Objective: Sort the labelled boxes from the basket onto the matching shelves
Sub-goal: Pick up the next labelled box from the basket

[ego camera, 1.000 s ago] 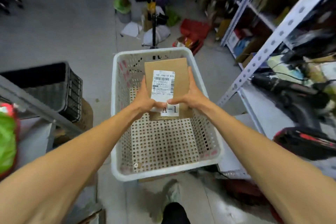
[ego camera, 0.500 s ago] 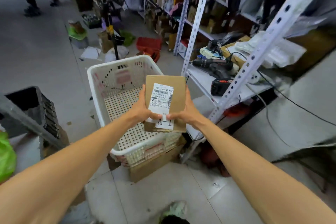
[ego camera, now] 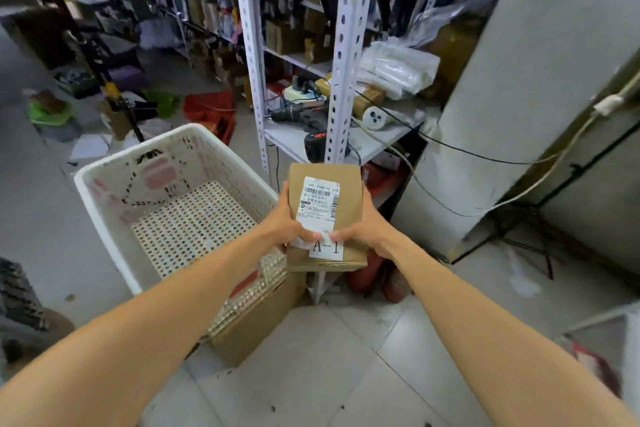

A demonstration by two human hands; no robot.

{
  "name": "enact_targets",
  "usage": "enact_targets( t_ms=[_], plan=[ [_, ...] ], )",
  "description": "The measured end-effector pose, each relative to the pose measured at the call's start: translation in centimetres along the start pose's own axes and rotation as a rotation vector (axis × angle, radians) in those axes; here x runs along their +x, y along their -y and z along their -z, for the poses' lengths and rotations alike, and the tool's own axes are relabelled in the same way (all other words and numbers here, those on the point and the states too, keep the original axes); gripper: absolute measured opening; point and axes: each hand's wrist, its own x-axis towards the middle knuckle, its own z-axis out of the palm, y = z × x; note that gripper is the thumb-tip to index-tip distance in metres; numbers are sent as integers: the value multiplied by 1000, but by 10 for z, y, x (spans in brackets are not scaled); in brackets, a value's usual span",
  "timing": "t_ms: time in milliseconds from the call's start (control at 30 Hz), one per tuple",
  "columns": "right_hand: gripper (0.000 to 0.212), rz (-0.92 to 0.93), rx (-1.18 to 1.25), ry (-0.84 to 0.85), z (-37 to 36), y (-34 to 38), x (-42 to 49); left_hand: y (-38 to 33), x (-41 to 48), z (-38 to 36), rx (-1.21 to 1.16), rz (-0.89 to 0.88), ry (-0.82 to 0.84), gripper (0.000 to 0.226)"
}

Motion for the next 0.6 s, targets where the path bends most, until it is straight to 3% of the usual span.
enact_targets(
  t_ms=[167,233,367,600],
  plan=[
    [145,-56,-18,-90,65,-6,-24,-37,21,-59,50,-88,70,129],
    [144,-81,-2,-161,96,-9,-34,-60,33,-84,56,-144,133,122],
    [137,-122,30,-330,167,-19,-55,-105,62,-144,59,-212,274,138],
    [133,-33,116,-676,297,-35,-126,-208,96,-295,133,-367,542,130]
  ],
)
